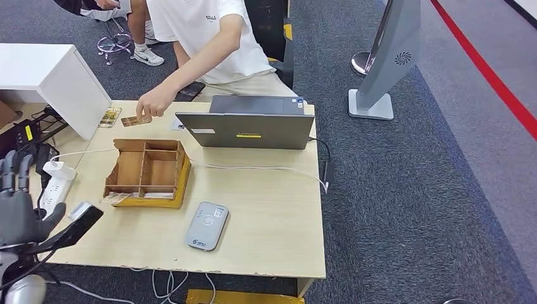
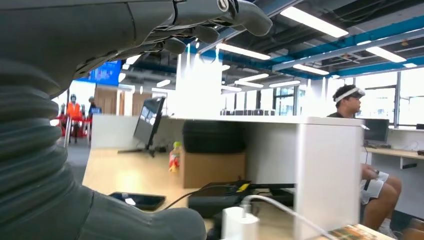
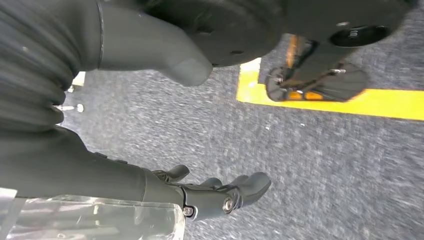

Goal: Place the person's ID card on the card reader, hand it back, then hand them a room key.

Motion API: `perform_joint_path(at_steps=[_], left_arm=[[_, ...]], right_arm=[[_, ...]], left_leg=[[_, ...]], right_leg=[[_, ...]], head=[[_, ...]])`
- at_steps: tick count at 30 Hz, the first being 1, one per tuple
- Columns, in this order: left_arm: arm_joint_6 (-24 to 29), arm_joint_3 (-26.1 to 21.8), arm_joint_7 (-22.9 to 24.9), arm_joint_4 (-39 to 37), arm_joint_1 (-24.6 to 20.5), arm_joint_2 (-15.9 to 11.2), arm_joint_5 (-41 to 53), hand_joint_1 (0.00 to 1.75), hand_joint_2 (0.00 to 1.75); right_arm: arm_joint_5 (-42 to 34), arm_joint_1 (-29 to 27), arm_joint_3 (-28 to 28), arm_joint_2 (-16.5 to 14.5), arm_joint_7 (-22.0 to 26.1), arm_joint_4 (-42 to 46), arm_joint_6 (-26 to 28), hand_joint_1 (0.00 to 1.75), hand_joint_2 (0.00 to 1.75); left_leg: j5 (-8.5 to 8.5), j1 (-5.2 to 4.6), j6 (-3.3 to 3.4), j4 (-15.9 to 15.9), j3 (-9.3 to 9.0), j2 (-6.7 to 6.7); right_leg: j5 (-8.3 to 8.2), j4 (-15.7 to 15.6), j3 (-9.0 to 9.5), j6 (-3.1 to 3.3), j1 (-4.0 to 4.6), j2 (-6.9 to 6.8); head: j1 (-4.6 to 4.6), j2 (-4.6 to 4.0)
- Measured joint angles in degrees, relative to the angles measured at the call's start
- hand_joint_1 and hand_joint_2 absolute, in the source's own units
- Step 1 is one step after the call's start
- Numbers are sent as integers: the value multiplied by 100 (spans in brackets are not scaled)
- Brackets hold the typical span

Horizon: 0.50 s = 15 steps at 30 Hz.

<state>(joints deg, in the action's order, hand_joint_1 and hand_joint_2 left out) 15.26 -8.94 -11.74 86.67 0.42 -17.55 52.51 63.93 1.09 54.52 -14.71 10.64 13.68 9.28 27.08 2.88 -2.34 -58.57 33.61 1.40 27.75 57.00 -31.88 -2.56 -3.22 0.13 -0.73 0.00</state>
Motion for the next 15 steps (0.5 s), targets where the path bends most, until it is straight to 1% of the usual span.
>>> perform_joint_path(at_steps=[2, 5, 7, 9, 12, 15], left_arm=[[-216, -851, -673, 128, 373, -27, -479, 0, 175], [-763, -2233, -1459, 183, 618, 67, -848, 0, 175], [-1177, -3094, -1736, 185, 645, 169, -1047, 0, 175], [-1595, -3826, -1871, 184, 620, 305, -1215, 0, 175], [-2039, -4658, -1916, 183, 538, 570, -1440, 0, 175], [-2614, -5299, -1779, 136, 396, 864, -1936, 0, 44]], right_arm=[[-53, 6, 39, -5, 82, -13, 41, 0, 175], [-115, 4, 101, -4, 115, -21, 40, 0, 175], [-207, 3, 160, -2, 115, -22, 35, 0, 175], [-331, -4, 248, 4, 129, -22, 31, 0, 175], [-406, -22, 376, 20, 165, -20, 28, 0, 175], [-452, -40, 485, 34, 186, -3, 25, 0, 175]], left_leg=[[2, 1, -2, 0, 3, -3], [2, 2, -2, 0, 10, -8], [3, 2, -2, 0, 9, -8], [3, 2, -2, -1, 9, -11], [3, 1, -1, -1, 8, -19], [3, 1, -1, -1, 8, -27]], right_leg=[[6, -2, -4, 0, 1, -6], [9, -3, -6, -4, 2, -14], [9, -5, -5, -4, 2, -14], [9, -6, -4, -4, 2, -19], [9, -7, 0, -4, 2, -27], [8, -7, 6, -5, 1, -37]], head=[[2, 0], [1, 0], [2, 0], [2, 0], [2, 0], [1, 0]])
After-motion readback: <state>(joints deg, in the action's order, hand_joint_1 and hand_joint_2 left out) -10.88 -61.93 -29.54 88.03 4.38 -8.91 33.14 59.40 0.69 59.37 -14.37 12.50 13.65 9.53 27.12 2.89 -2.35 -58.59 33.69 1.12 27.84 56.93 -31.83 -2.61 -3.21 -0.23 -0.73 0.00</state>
